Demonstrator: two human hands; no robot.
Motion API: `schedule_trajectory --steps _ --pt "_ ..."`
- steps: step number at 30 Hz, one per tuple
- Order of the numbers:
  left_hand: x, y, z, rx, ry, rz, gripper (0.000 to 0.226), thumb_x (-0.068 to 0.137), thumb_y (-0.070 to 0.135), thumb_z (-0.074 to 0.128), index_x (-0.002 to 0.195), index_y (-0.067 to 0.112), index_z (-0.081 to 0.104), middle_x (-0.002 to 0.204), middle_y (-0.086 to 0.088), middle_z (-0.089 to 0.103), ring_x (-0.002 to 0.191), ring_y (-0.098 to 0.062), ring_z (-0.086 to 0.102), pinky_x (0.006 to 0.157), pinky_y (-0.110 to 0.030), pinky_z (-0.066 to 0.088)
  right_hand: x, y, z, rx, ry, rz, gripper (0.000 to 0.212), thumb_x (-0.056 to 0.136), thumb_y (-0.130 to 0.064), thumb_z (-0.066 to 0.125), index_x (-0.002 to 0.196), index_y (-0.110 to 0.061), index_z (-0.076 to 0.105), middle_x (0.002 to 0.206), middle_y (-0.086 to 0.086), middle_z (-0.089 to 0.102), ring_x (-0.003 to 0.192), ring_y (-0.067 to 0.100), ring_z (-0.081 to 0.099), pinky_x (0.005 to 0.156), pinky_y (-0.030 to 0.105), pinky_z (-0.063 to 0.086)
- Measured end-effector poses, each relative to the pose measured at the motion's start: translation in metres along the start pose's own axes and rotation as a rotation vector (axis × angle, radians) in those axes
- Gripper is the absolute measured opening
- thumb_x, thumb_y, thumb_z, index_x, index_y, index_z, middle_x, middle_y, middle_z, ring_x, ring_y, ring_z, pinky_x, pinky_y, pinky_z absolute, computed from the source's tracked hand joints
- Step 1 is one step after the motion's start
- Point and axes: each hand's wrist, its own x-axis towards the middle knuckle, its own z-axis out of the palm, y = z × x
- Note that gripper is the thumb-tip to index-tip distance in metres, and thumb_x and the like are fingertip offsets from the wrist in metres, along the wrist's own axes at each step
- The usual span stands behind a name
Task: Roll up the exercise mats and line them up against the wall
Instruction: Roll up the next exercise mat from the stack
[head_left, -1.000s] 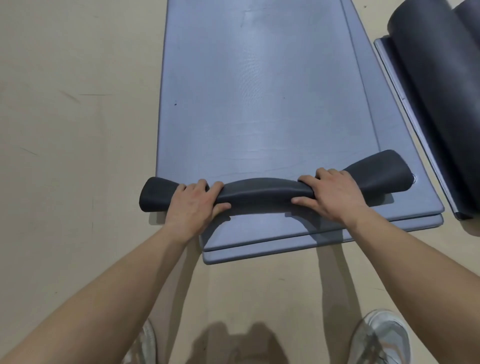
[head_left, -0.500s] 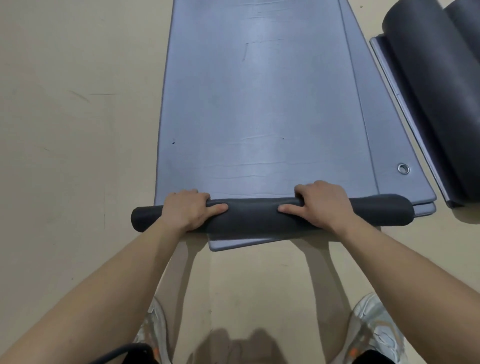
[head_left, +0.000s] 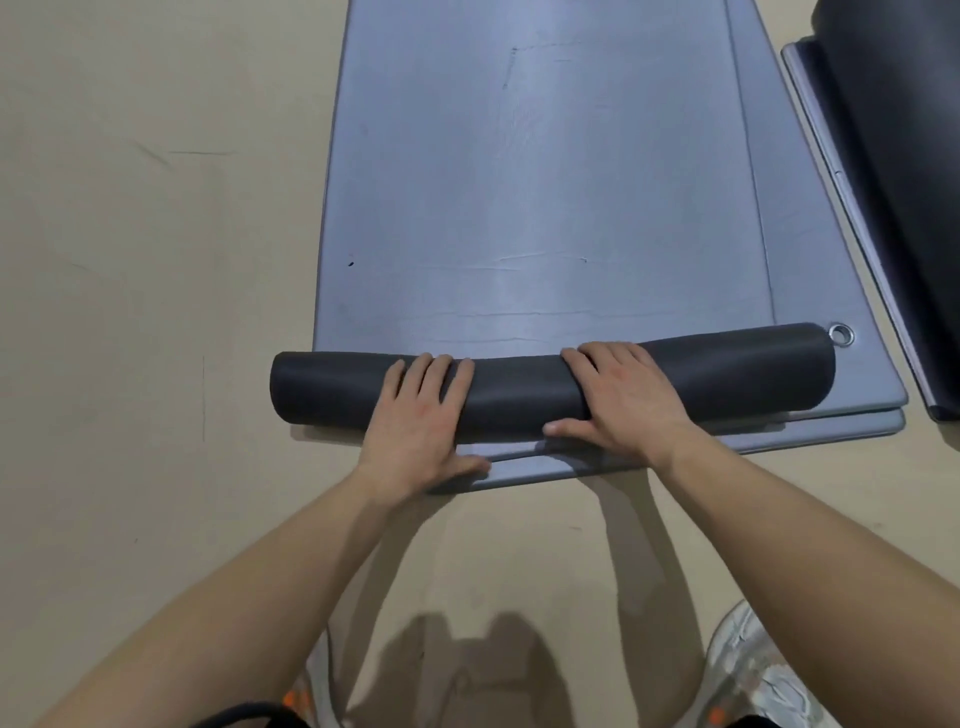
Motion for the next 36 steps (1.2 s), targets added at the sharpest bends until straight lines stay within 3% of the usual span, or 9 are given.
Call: schedule_trajectory --steps 9,12,16,22,25,28,30,34,36 --pt "0.047 -0.023 -0.022 -0.027 -0.164 0.051 0.087 0.068 0.075 0.068 0.142 0.038 0.041 0.124 0.002 0.057 0.104 -0.025 0.058 0.092 -0.038 0.044 -0.018 -0.007 0.015 -0.096 0.133 0.176 0.106 0.064 -0.068 0.08 0.149 -0.022 0.038 0.141 0.016 0.05 0.135 0.04 0.043 0.114 0.065 0.021" --pt "0.067 -0.032 -0.043 -0.133 -0.315 0.02 0.083 0.064 0.074 0.071 0.137 0.042 0.046 0.111 0.008 0.059 0.099 -0.021 0.061 0.08 -0.035 0.045 0.005 0.006 -0.008 -0.068 0.068 0.19 0.08 0.067 -0.06 0.078 0.134 -0.03 0.047 0.123 0.003 0.06 0.112 0.03 0.057 0.103 0.052 0.038" --pt "0.068 -0.023 -0.049 0.086 -0.071 0.034 0.083 0.069 0.071 0.07 0.139 0.032 0.047 0.124 0.0 0.062 0.108 -0.026 0.061 0.105 -0.044 0.04 0.032 0.022 -0.05 0.047 -0.107 0.168 0.063 0.064 -0.063 0.072 0.12 -0.037 0.059 0.099 -0.005 0.065 0.09 0.025 0.063 0.073 0.035 0.044" --pt "0.108 -0.038 -0.063 -0.103 -0.261 -0.011 0.081 0.059 0.081 0.073 0.125 0.04 0.05 0.105 0.01 0.067 0.094 -0.022 0.063 0.074 -0.037 0.049 0.065 0.038 -0.082 0.2 -0.303 0.196 0.066 0.056 -0.069 0.08 0.11 -0.034 0.066 0.096 -0.009 0.069 0.088 0.021 0.063 0.071 0.033 0.047" --pt "0.136 -0.048 -0.074 -0.141 -0.411 0.013 0.081 0.052 0.082 0.077 0.119 0.043 0.052 0.101 0.01 0.068 0.094 -0.023 0.062 0.079 -0.038 0.051 0.056 0.037 -0.072 0.146 -0.121 0.198 0.096 0.057 -0.072 0.08 0.139 -0.034 0.05 0.124 -0.005 0.063 0.112 0.026 0.059 0.089 0.039 0.046" --pt "0.156 -0.053 -0.078 -0.196 -0.517 0.034 0.075 0.052 0.079 0.082 0.11 0.041 0.055 0.097 0.012 0.064 0.097 -0.02 0.061 0.081 -0.037 0.05 0.034 0.031 -0.032 -0.091 0.23 0.171 0.105 0.054 -0.062 0.087 0.141 -0.021 0.045 0.126 0.008 0.055 0.108 0.034 0.055 0.1 0.052 0.041" --pt "0.155 -0.056 -0.075 -0.175 -0.402 0.07 0.084 0.05 0.084 0.078 0.115 0.036 0.057 0.103 0.01 0.06 0.098 -0.019 0.057 0.081 -0.038 0.048 0.035 0.033 -0.021 -0.11 0.28 0.179 0.102 0.052 -0.055 0.089 0.138 -0.02 0.048 0.121 0.01 0.056 0.1 0.035 0.057 0.094 0.052 0.042" --pt "0.112 -0.057 -0.049 -0.044 0.279 0.113 0.09 0.064 0.089 0.055 0.121 0.02 0.061 0.118 -0.006 0.063 0.102 -0.033 0.06 0.091 -0.047 0.045 0.062 0.044 -0.056 -0.054 0.068 0.183 0.091 0.055 -0.064 0.078 0.134 -0.032 0.046 0.117 0.0 0.058 0.097 0.029 0.06 0.082 0.04 0.044" --pt "0.1 -0.05 -0.034 0.04 0.251 0.103 0.109 0.061 0.087 0.062 0.142 0.014 0.05 0.137 -0.013 0.055 0.122 -0.038 0.053 0.105 -0.053 0.041 0.077 0.052 -0.07 0.014 -0.036 0.155 0.088 0.054 -0.067 0.078 0.13 -0.035 0.048 0.109 -0.005 0.059 0.092 0.025 0.061 0.071 0.035 0.042"
